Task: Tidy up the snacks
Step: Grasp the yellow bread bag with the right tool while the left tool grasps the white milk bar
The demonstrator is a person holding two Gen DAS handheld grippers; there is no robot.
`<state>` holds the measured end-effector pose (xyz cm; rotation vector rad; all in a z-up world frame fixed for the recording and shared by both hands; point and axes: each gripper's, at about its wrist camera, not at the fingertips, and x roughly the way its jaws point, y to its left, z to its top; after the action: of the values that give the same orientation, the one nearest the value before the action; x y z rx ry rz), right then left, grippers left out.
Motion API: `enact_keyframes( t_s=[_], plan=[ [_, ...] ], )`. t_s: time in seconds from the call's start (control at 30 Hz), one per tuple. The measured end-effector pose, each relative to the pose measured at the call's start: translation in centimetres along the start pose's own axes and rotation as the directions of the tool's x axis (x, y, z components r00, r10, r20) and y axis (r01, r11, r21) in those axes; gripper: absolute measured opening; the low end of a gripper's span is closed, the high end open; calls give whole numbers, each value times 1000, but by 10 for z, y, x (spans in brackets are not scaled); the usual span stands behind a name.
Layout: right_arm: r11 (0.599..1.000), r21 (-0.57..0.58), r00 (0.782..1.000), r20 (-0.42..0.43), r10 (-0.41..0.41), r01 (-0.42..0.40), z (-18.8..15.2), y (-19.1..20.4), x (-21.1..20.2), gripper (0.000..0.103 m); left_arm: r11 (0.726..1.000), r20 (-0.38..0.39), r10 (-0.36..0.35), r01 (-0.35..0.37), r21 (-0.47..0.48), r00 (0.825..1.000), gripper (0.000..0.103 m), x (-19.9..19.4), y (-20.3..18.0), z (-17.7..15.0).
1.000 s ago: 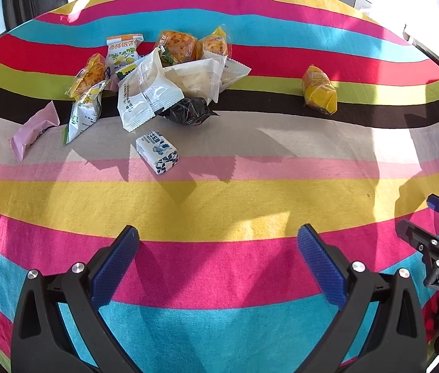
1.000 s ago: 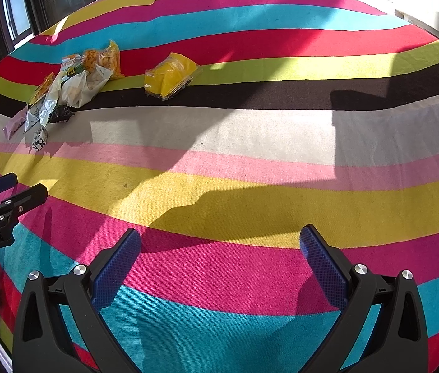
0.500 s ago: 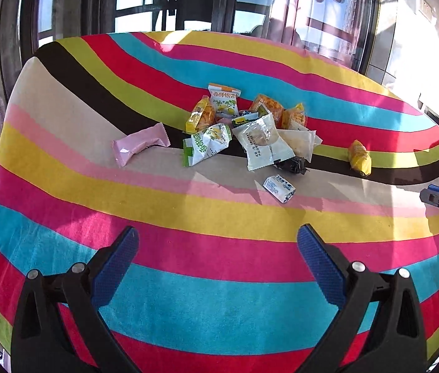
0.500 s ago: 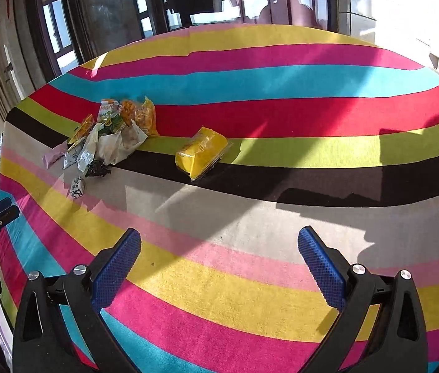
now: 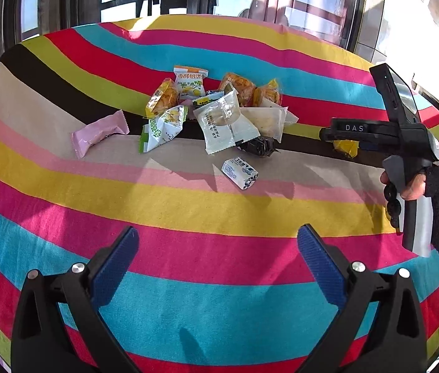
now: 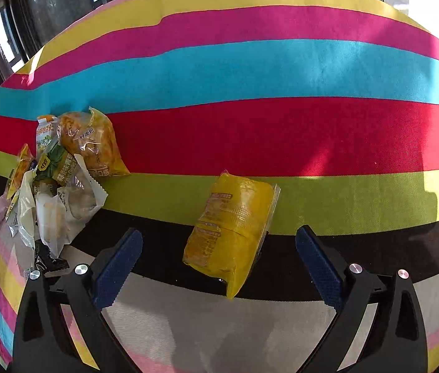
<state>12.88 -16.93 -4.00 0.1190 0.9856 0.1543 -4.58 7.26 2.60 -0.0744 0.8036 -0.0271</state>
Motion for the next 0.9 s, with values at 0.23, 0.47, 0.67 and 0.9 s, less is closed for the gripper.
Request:
enact_keyframes(
  t_s=[0.23,0.47,0.67,0.9],
  plan=[
    [997,-54,994,85,61,-57,-45,-13,-46,39,1000,-43,-11,10,-27,999,102,18,-8,13],
    [988,-58,983,105,152,-146,-97,-31,-85,39,996,-96,75,-78,-31,993,99,57,-27,44],
    [978,-60,971,118,207,-202,-109,-33,-94,39,917,-162,-202,245,315,966,94,68,-42,57],
    [971,-14,966,101,238,-238,-107,-41,-88,39,764,-282,-240,360,535,929,85,87,-20,64]
  ],
)
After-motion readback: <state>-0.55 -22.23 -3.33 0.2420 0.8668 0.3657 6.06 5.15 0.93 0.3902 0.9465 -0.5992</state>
